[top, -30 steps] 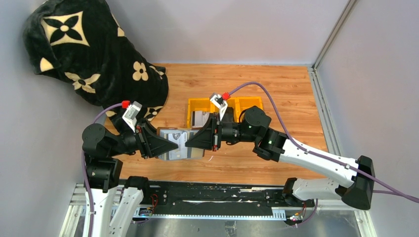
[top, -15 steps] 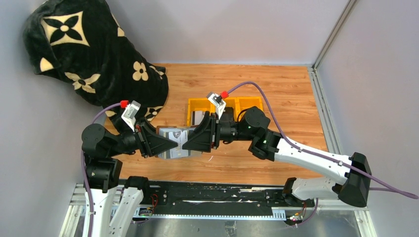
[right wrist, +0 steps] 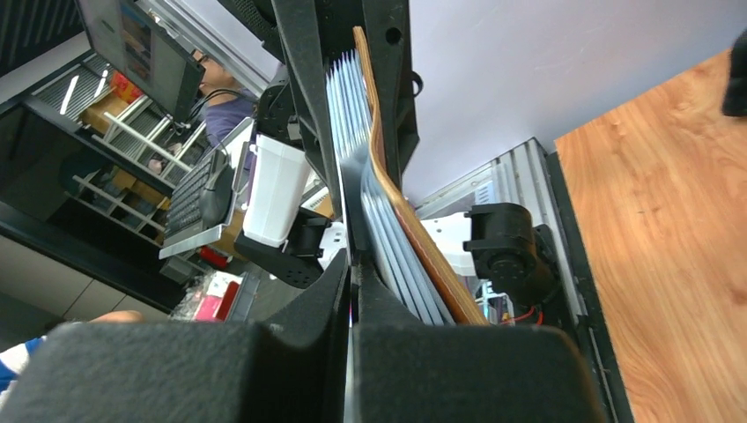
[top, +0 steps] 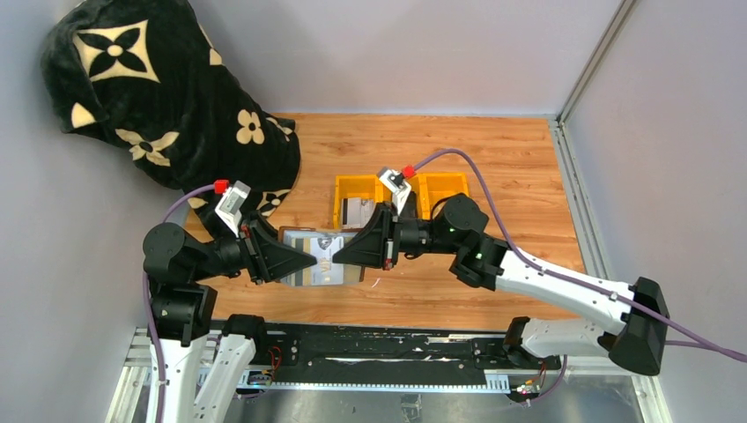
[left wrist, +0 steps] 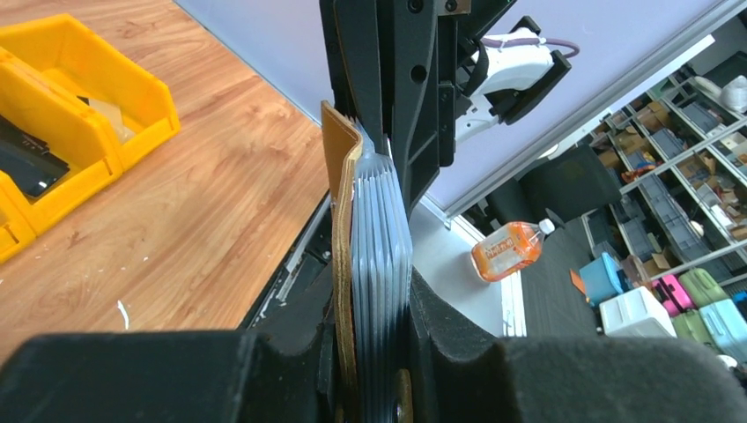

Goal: Take the credit cards out of the card holder
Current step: Remove the credit card from the card holder, then place the credit card in the storage box, then remove the credit card from the card holder.

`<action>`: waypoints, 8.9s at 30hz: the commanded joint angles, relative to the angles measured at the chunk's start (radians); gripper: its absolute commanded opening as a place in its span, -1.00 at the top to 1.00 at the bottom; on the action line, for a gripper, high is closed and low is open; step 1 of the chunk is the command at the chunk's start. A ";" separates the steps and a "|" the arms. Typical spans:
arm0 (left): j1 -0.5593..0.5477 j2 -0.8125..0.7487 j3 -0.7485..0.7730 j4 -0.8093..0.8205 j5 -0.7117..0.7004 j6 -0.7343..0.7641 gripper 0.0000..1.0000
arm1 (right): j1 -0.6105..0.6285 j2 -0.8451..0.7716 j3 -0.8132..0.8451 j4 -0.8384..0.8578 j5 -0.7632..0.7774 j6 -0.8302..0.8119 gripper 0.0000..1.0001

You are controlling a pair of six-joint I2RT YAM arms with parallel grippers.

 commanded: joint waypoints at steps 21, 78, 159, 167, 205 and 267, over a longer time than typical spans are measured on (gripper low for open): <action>-0.006 0.009 0.109 -0.125 0.000 0.195 1.00 | -0.580 -0.283 -0.053 -0.590 0.042 -0.177 1.00; -0.006 -0.057 0.159 -0.276 0.086 0.456 1.00 | -0.324 0.167 0.440 -0.555 0.021 -0.354 -0.59; -0.006 -0.123 0.144 -0.455 -0.012 0.654 -0.52 | 0.113 0.097 0.466 -0.800 0.379 -0.458 1.00; -0.005 -0.170 0.109 -0.460 -0.194 0.748 -0.72 | 0.172 0.139 0.535 -0.792 0.479 -0.446 1.00; -0.003 -0.207 0.105 -0.373 -0.376 0.723 0.24 | 0.221 0.034 0.436 -0.683 0.404 -0.500 1.00; -0.004 -0.070 0.109 -0.303 -0.051 0.462 -0.20 | 0.193 0.015 0.394 -0.701 0.084 -0.618 1.00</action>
